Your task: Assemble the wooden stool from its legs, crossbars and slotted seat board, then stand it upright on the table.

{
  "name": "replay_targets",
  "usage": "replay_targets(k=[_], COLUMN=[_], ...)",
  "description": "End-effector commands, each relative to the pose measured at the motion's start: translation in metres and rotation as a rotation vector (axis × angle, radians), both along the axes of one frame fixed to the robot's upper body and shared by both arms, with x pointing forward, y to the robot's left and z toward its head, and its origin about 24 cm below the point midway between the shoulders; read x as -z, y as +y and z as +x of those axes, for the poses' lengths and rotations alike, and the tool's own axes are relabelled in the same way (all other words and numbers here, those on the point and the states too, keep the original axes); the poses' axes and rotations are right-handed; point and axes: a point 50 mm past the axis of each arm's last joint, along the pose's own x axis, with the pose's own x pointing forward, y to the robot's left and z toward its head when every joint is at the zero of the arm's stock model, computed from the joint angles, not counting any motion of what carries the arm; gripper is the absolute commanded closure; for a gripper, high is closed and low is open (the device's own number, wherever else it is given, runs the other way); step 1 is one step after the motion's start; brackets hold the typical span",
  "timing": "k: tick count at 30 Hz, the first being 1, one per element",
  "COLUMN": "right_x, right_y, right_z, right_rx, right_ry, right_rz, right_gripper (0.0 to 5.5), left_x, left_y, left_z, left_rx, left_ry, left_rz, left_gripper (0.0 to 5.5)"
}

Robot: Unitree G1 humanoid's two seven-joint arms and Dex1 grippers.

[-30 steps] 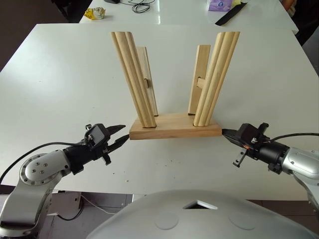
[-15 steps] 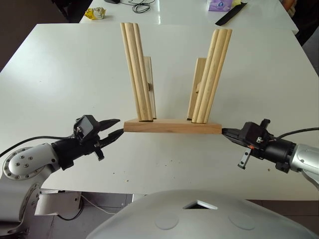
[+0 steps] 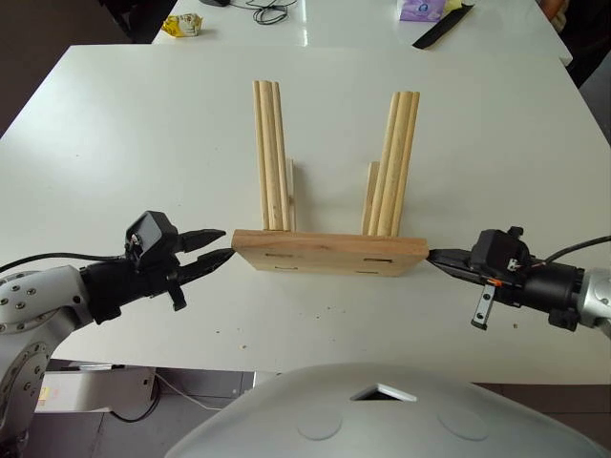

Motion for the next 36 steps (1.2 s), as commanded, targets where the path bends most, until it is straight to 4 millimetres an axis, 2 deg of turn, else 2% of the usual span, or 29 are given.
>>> replay_targets(k=[1, 3, 5, 11, 15, 17, 21, 27, 36], right_x=[0.003, 0.009, 0.016, 0.037, 0.052, 0.061, 0.076, 0.087, 0.094], right_y=[0.011, 0.004, -0.007, -0.032, -0.038, -0.037, -0.031, -0.029, -0.013], right_z=[-0.013, -0.013, -0.01, -0.002, 0.004, 0.007, 0.018, 0.028, 0.031], right_rx=[-0.115, -0.084, -0.048, 0.01, 0.013, -0.001, -0.035, -0.058, -0.139], right_ry=[0.061, 0.081, 0.091, 0.079, 0.065, 0.071, 0.067, 0.077, 0.087], right_rz=[0.065, 0.051, 0.023, -0.063, -0.08, -0.069, -0.036, -0.009, 0.015], right_gripper=[5.5, 5.5, 5.23, 4.29, 3.74, 3.36, 2.73, 1.92, 0.58], left_x=[0.006, 0.012, 0.019, 0.039, 0.053, 0.062, 0.08, 0.093, 0.106], left_y=[-0.014, -0.007, 0.001, 0.025, 0.036, 0.033, 0.021, 0.008, -0.002], left_z=[-0.006, -0.007, -0.01, -0.008, -0.005, -0.005, -0.002, 0.009, 0.018], left_rx=[0.143, 0.127, 0.128, 0.108, 0.099, 0.14, 0.196, 0.22, 0.236], left_ry=[0.029, 0.038, 0.037, 0.002, -0.018, 0.002, 0.023, 0.018, 0.014], left_rz=[-0.065, -0.044, -0.001, 0.098, 0.114, 0.08, 0.031, -0.007, -0.021], left_gripper=[3.85, 3.85, 3.88, 2.97, 2.39, 2.14, 2.14, 2.14, 2.14])
